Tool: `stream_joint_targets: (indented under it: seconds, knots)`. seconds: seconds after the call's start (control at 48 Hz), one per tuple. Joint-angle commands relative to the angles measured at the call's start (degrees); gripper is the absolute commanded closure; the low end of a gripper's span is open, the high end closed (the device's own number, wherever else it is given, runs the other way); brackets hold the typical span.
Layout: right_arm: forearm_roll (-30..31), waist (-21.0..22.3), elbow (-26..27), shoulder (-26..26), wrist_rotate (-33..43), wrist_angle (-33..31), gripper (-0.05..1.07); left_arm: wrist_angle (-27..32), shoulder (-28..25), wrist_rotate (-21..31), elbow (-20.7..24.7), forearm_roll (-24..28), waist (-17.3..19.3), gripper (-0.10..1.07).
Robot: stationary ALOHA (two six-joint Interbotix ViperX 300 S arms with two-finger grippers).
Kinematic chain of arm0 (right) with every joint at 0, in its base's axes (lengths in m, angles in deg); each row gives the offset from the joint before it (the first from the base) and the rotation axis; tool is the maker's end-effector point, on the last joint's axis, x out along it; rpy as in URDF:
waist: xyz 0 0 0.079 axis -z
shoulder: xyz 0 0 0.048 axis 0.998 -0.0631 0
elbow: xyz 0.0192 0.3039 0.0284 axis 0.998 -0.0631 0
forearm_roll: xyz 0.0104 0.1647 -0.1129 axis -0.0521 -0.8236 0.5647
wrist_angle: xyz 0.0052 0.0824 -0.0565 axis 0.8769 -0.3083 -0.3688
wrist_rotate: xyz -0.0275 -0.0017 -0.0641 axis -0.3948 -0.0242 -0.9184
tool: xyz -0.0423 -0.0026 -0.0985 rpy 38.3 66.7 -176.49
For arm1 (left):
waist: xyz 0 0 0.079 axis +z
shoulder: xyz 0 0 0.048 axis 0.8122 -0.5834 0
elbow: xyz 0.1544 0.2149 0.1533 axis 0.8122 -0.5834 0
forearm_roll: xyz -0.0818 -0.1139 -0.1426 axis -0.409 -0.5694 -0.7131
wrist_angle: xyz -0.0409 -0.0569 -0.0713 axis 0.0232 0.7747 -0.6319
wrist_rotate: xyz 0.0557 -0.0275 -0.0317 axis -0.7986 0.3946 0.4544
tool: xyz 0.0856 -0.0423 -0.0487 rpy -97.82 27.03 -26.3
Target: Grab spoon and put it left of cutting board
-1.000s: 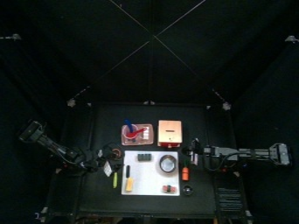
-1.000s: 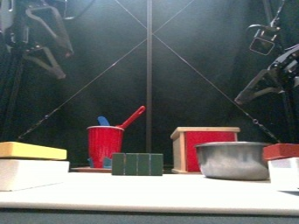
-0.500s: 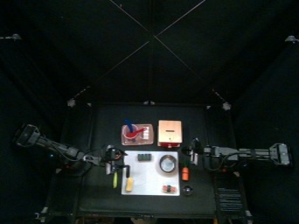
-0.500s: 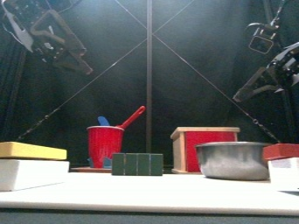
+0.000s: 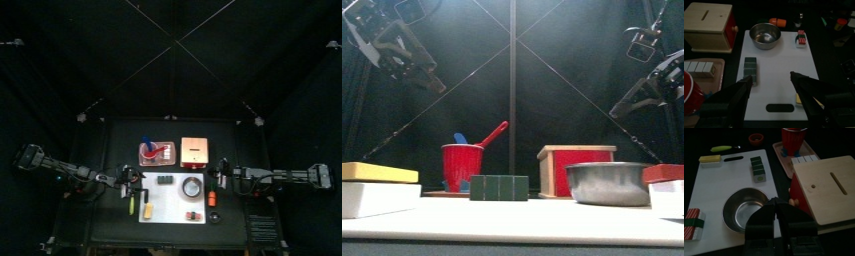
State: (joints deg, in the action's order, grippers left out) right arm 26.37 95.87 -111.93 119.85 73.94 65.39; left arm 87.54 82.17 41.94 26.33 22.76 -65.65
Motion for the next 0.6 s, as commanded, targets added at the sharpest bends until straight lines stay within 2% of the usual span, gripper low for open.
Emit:
stream_joint_targets:
  seconds: [0.0, 0.583]
  knots:
    - [0.0, 0.2, 0.5, 0.1, 0.0, 0.2, 1.02, 0.0, 0.1, -0.1, 1.0, 0.3, 0.3, 0.03]
    - [0.1, 0.1, 1.4, 0.4, -0.1, 0.2, 1.02, 0.0, 0.1, -0.3, 0.5, 2.8, 7.7, 0.03]
